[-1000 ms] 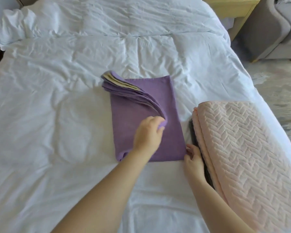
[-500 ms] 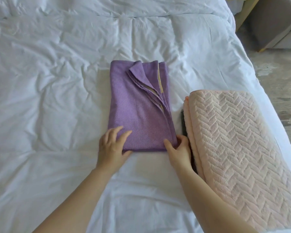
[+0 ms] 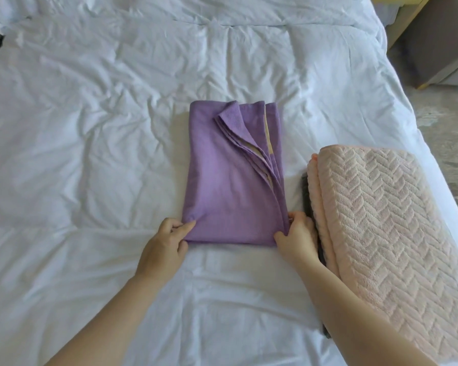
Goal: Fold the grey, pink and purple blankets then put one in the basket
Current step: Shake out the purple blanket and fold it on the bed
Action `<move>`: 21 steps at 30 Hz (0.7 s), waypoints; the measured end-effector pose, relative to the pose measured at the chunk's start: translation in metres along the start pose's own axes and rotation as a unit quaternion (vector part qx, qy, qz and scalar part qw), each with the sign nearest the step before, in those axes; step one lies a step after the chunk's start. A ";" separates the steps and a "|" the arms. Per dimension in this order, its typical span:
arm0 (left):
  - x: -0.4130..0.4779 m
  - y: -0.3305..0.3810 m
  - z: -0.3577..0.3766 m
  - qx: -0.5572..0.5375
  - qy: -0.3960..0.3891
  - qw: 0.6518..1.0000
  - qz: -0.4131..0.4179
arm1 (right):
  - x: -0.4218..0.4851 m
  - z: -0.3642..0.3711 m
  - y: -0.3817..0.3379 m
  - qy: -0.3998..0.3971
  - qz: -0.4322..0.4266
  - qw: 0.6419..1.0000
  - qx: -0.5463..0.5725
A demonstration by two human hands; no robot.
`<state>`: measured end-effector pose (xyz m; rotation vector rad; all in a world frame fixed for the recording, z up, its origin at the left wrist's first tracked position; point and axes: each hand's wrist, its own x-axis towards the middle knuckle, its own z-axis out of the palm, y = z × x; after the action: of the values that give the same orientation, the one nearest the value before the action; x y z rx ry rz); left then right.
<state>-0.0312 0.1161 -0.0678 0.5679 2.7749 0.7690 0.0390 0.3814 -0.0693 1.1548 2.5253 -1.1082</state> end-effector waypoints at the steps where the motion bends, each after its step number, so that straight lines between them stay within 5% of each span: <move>1: 0.002 0.000 -0.002 0.001 -0.008 1.000 -0.016 | 0.002 0.000 -0.005 0.027 -0.023 0.999 -0.041; 8: 0.075 0.011 -0.008 0.071 0.101 0.992 -0.008 | 0.065 0.007 -0.064 0.076 -0.183 0.974 -0.107; 18: 0.161 -0.006 0.035 0.121 -0.012 0.993 0.003 | 0.182 0.042 -0.134 0.104 -0.301 0.894 -0.316; 21: 0.170 -0.005 0.031 0.103 -0.006 0.995 0.004 | 0.212 0.023 -0.135 0.114 -0.177 0.974 -0.087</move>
<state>-0.1775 0.1976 -0.1127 0.6183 2.8622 0.4801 -0.2063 0.4336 -0.0974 0.8518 3.0234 -0.8325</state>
